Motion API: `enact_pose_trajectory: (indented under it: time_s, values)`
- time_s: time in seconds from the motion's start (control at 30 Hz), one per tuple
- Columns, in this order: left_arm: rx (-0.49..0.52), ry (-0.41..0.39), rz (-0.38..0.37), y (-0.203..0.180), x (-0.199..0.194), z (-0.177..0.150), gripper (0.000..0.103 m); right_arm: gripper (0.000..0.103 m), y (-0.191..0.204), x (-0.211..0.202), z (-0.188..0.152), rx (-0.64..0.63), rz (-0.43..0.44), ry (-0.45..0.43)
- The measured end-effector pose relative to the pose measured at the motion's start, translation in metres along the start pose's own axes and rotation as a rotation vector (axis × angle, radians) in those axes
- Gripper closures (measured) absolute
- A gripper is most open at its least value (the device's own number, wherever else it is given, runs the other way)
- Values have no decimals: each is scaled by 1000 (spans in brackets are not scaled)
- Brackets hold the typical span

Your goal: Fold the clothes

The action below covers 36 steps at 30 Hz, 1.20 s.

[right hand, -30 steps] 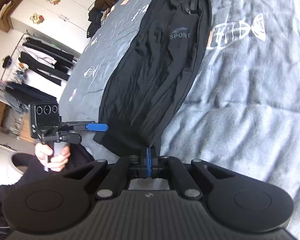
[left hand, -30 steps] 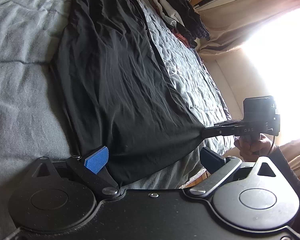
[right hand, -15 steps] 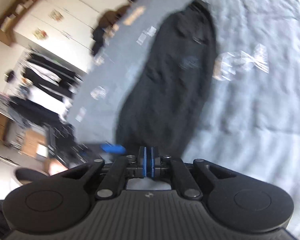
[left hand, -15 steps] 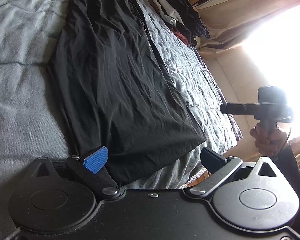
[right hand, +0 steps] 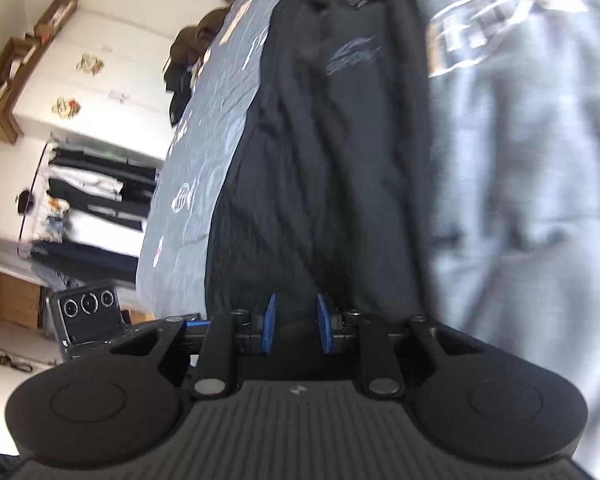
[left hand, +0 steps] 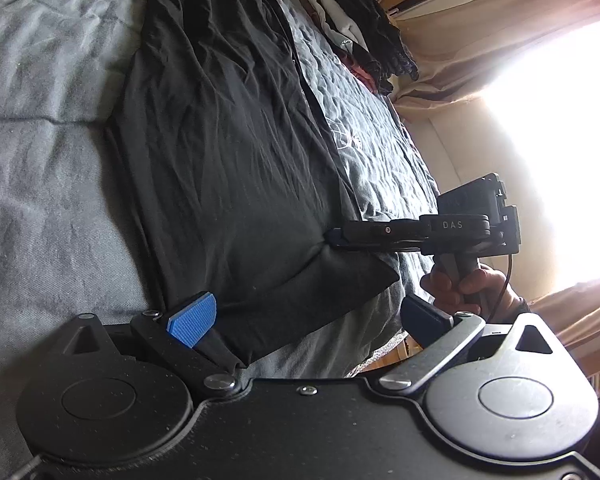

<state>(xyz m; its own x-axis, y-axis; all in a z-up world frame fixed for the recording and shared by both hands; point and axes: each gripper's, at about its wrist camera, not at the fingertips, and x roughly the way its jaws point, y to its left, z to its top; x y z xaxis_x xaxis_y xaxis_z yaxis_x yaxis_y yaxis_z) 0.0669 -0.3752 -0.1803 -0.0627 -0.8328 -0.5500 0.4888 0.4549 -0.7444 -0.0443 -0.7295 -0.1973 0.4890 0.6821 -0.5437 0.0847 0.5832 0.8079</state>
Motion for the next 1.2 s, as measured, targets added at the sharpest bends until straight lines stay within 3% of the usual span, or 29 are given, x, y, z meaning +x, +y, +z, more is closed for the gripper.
enact_pose_trajectory:
  time_s: [0.1,0.2,0.27,0.43,0.53,0.67,0.73,0.8,0.9,1.0,1.07,1.13,1.2]
  values:
    - [24,-43,-51,-9,-23,5,4,70,4,-15,3,28,17,-41]
    - [15,-92,-191,-8,-33,24,2,55,19,-14,17,15,77,-125]
    - [7,-106,-263,-5,-34,37,2,51,27,1,33,3,118,-140]
    - [-100,-8,-188,38,7,54,2,48,29,52,68,12,163,-109]
    - [-117,18,-150,54,12,52,14,48,14,64,77,4,95,-76]
    - [-114,0,-122,56,-6,51,11,51,-10,43,79,37,107,-88]
    - [-118,-49,-158,52,-21,55,3,47,-8,32,83,39,102,-105]
    - [-99,-89,-241,44,-29,65,1,47,1,26,89,21,109,-121]
    - [-50,-73,-301,33,-15,90,1,45,27,30,106,-57,149,-138]
    - [-63,-15,-298,44,20,102,1,43,42,53,126,-122,152,-85]
    - [-103,30,-250,65,36,94,2,43,40,73,140,-124,145,-20]
    - [-96,41,-242,80,40,87,12,44,30,87,153,-106,113,12]
    - [-106,46,-255,86,35,87,12,44,17,85,166,-64,126,-3]
